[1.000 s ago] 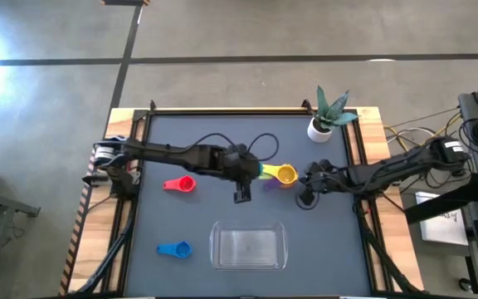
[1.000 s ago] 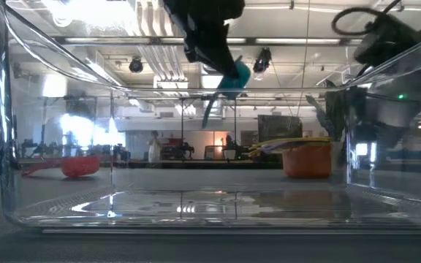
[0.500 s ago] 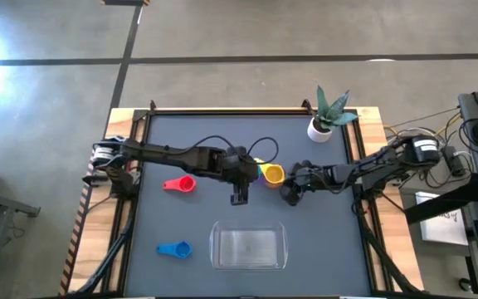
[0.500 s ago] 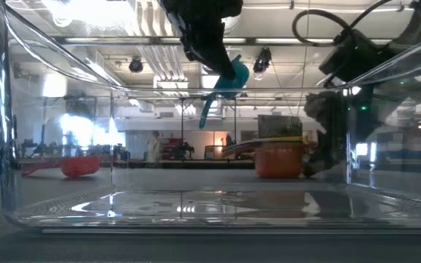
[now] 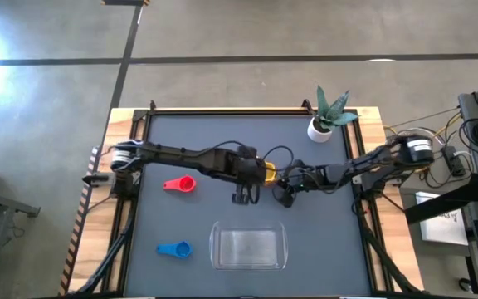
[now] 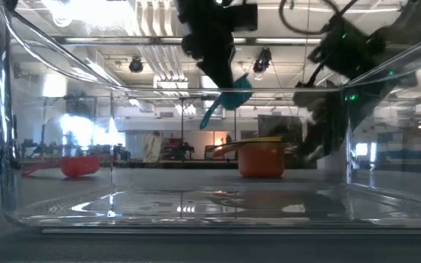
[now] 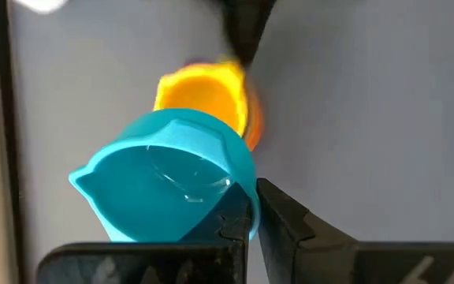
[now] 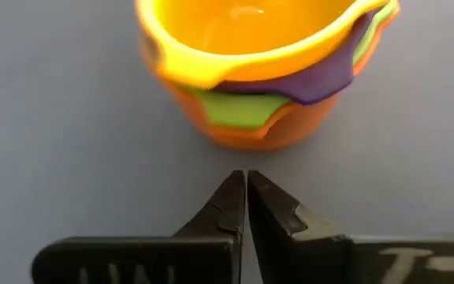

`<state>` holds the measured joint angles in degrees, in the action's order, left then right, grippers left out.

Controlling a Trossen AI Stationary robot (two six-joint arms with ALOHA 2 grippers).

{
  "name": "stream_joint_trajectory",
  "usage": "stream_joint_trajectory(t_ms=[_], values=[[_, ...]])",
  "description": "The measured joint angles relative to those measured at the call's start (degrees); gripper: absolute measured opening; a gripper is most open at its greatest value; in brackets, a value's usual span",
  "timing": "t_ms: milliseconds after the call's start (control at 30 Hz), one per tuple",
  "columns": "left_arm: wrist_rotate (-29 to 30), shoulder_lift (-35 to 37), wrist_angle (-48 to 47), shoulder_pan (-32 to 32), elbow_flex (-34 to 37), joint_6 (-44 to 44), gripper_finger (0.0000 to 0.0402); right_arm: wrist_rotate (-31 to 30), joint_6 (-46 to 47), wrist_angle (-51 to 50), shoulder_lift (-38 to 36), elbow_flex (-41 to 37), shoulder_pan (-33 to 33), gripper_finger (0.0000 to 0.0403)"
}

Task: Nest measuring cups in basket
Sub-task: Stack the light blue measuring cup on top of the yellow measuring cup

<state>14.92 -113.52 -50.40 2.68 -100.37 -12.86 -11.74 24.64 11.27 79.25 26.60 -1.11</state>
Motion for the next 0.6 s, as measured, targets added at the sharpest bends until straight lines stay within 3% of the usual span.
stream_joint_trajectory(t_ms=[200, 400, 600], values=[[1.59, -7.94, -5.29, -0.04, -8.44, -6.01, 0.0, -9.48, 0.63, -10.29, -15.12, -1.85, -2.72, 0.0008], [1.46, -15.37, -9.28, -0.04, -18.09, -10.64, 0.0, -9.78, 0.86, -10.67, -27.04, -6.24, -3.22, 0.0008], [0.96, -21.44, -15.72, -0.63, -26.33, -11.89, 0.0005, -9.74, 2.36, -10.7, -33.58, -10.59, -3.41, 0.0008]])
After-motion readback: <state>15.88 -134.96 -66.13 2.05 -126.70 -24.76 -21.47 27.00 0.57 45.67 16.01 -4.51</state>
